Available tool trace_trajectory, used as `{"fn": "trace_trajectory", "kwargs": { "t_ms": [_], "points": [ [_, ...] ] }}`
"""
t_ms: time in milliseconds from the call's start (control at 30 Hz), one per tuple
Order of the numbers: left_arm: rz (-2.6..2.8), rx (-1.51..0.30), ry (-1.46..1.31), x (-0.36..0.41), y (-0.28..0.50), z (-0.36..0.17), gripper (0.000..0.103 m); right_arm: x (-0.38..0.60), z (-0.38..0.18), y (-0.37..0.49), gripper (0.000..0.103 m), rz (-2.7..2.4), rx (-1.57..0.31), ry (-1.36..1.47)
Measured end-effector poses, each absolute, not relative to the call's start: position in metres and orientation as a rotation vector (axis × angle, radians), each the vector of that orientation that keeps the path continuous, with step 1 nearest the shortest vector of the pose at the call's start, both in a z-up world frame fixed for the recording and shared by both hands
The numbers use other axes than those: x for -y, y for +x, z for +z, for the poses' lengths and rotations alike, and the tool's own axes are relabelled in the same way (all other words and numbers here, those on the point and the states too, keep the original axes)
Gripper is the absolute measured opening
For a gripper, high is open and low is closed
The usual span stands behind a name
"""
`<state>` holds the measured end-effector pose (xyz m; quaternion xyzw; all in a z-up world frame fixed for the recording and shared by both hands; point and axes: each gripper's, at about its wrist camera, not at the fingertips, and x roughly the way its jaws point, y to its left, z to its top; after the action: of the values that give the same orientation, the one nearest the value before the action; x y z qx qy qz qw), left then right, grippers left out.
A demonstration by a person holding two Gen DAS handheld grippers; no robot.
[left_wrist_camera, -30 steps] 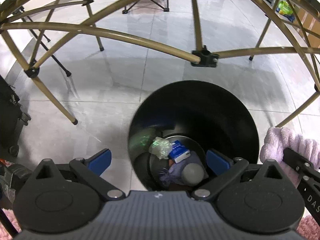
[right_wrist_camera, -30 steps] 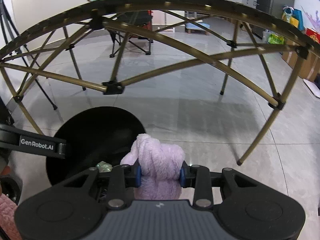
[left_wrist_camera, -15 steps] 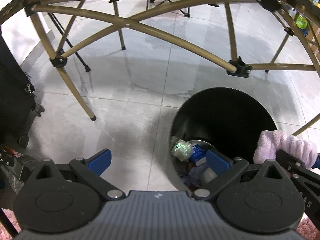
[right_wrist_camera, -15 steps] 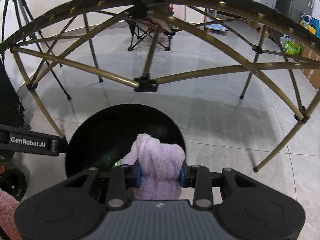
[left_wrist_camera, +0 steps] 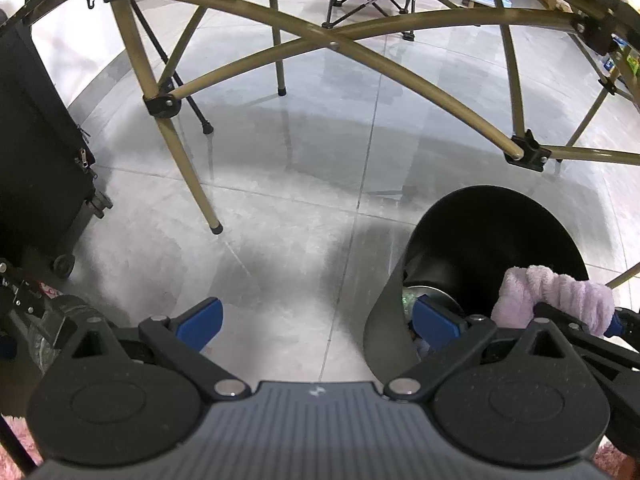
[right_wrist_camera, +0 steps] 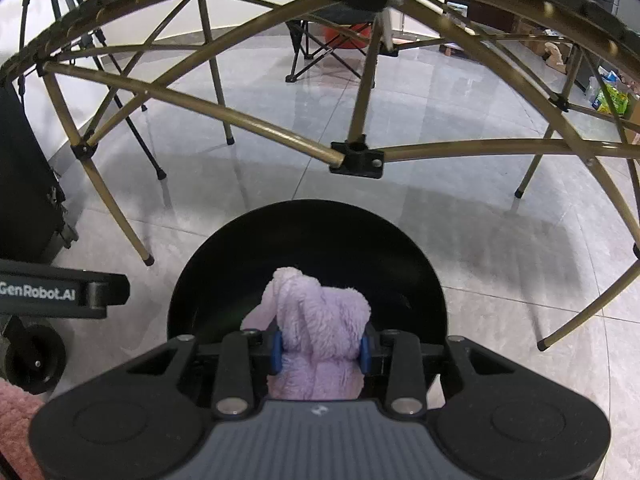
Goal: Collect trash
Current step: 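Move the right tool over the bin and release the lilac headband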
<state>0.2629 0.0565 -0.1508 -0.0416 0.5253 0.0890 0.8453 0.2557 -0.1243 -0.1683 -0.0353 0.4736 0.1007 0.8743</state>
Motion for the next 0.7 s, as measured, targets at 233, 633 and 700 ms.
{"fn": "trace_trajectory", "kwargs": {
  "t_ms": [233, 633, 700],
  "points": [
    [0.195, -1.110, -0.096, -0.063, 0.261, -0.151, 0.103, 0.114, -0.177, 0.263, 0.035, 0.214, -1.019, -0.082],
    [0.197, -1.113, -0.100, -0.065, 0.261, -0.151, 0.103, 0.118, -0.186, 0.270, 0.096, 0.182, -1.064, -0.044],
    [0.199, -1.113, -0.101, -0.065, 0.261, -0.152, 0.103, 0.118, -0.187, 0.271, 0.096, 0.175, -1.071, -0.047]
  ]
}}
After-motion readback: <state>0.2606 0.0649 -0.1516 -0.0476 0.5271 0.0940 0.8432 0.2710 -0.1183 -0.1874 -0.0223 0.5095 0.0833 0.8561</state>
